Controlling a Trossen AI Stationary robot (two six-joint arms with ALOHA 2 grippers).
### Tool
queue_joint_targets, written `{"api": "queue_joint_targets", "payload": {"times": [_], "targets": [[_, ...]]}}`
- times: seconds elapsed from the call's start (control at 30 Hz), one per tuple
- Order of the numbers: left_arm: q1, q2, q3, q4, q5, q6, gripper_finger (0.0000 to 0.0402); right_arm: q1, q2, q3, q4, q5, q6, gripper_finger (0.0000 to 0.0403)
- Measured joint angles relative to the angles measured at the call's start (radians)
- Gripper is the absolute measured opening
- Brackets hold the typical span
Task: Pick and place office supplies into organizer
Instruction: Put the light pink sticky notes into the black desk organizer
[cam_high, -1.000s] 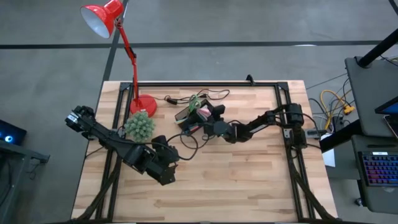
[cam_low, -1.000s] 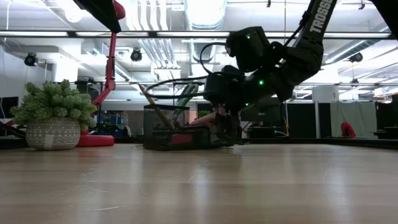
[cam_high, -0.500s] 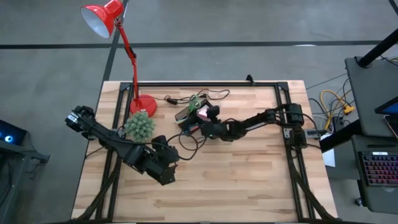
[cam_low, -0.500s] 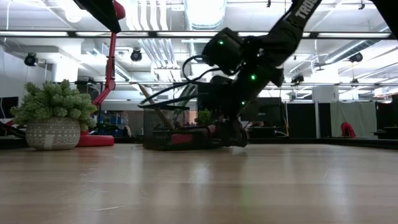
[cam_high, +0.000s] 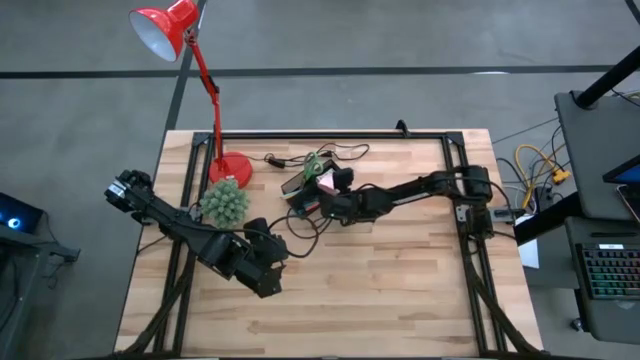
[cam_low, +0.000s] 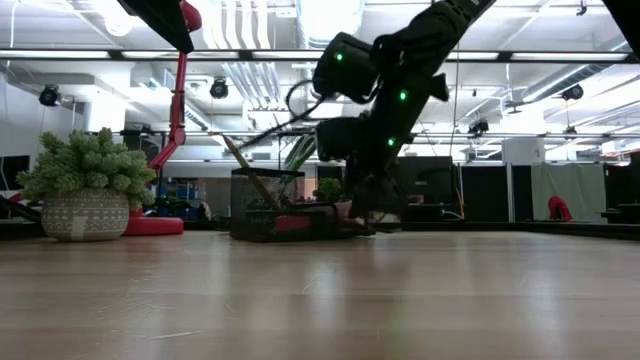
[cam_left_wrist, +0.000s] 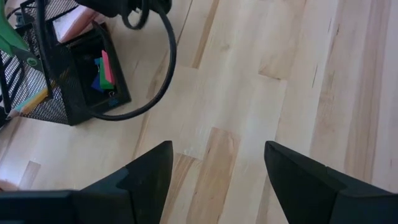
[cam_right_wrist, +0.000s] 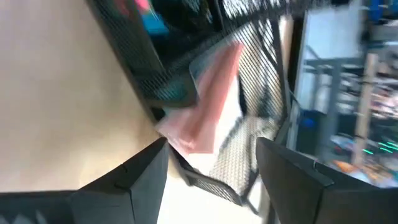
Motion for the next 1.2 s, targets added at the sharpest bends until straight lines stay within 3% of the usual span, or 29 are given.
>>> {"api": "queue_joint_targets", "payload": {"times": [0.13, 0.43, 0.6, 0.77, 0.97, 1.2], "targets": [[0.0, 0.0, 0.0, 0.0, 0.0, 0.0, 0.0239, -0.009, -0.023, -0.004, -0.01, -0.11, 0.028, 0.0233], [-0.002, 0.0, -0.005, -0.002, 0.011, 0.0, 0.0239, -0.014, -0.177, -0.084, -0.071, -0.173, 0.079, 0.022], [-0.015, 0.0, -0.048, 0.005, -0.044, 0.01, 0.0239, -0.028, -0.438, -0.245, 0.015, -0.406, 0.149, 0.0203], [-0.025, -0.003, -0.082, 0.025, -0.116, 0.042, 0.0239, -0.033, -0.746, -0.489, 0.307, -0.575, 0.163, 0.0187], [-0.031, -0.021, -0.082, 0.178, -0.247, 0.262, 0.0239, -0.016, -1.024, -0.728, 0.492, -0.6, 0.211, 0.018], [-0.008, -0.058, -0.089, 0.389, -0.292, 0.543, 0.0239, -0.007, -1.24, -0.945, 0.658, -0.668, 0.249, 0.018]]}}
